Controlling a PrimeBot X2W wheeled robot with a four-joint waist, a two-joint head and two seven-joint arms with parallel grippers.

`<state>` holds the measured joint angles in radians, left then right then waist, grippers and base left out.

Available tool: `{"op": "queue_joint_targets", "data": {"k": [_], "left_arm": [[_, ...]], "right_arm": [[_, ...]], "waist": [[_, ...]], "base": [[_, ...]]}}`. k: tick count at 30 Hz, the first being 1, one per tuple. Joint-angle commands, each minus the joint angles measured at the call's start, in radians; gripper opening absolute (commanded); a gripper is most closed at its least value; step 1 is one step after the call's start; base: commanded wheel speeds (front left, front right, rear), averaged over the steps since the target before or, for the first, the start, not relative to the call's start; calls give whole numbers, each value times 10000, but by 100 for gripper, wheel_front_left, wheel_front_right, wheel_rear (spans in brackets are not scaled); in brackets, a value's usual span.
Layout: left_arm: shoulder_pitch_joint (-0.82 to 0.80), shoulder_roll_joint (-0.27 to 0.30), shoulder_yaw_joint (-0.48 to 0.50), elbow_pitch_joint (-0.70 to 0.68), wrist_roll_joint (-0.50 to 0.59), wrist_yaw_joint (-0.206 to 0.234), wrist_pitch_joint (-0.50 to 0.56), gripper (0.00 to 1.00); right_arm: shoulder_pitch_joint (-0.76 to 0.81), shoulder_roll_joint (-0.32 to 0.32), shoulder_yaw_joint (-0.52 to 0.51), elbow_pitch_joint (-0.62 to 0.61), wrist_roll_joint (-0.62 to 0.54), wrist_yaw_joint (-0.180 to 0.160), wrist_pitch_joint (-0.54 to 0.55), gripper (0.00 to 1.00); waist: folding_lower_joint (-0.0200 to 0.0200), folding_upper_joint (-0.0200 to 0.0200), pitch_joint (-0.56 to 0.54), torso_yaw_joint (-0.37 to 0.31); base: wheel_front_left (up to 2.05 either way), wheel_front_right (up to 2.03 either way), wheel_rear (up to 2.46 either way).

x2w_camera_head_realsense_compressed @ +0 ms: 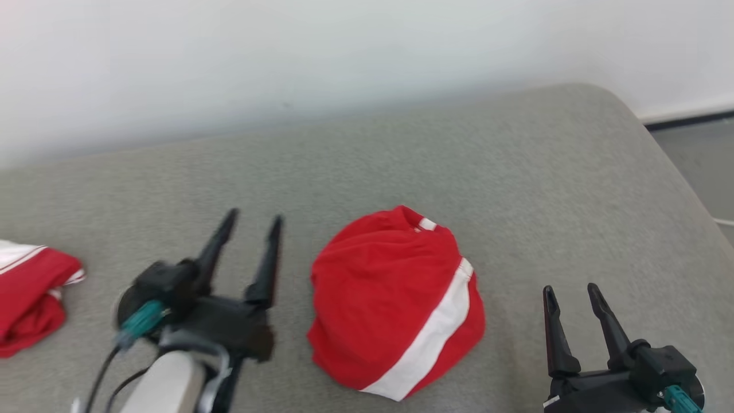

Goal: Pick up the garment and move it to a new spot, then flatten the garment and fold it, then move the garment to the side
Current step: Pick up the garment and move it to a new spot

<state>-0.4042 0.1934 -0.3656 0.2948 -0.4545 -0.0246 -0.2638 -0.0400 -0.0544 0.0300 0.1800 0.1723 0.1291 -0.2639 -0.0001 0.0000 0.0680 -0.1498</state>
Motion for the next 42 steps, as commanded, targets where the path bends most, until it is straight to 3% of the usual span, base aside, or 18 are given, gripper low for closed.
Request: {"op": "queue_joint_targets", "data": {"k": [1,12,22,42], "left_arm": [[567,176,391,-354,243,78,-6,100],[2805,776,2631,-1781,1035,133,-9,100],[4065,167,3543,-2147,1534,-248,-10,100],[4341,-552,4310,-1884,2569,-894,-11,100]], "right_arm": [[159,-55,-6,-39,-55,31,-10,100],[261,-260,238,-215,167,32,-10,100],[458,-373,281,-224,232,32,-10,100],[618,-489,206,3,46,32,-10,100]], "waist": [[1,0,-582,730],[1,0,-803,1434],[1,0,-773,1636],[1,0,-671,1549]], "base": [[0,0,0],[0,0,0],[0,0,0],[0,0,0]]}}
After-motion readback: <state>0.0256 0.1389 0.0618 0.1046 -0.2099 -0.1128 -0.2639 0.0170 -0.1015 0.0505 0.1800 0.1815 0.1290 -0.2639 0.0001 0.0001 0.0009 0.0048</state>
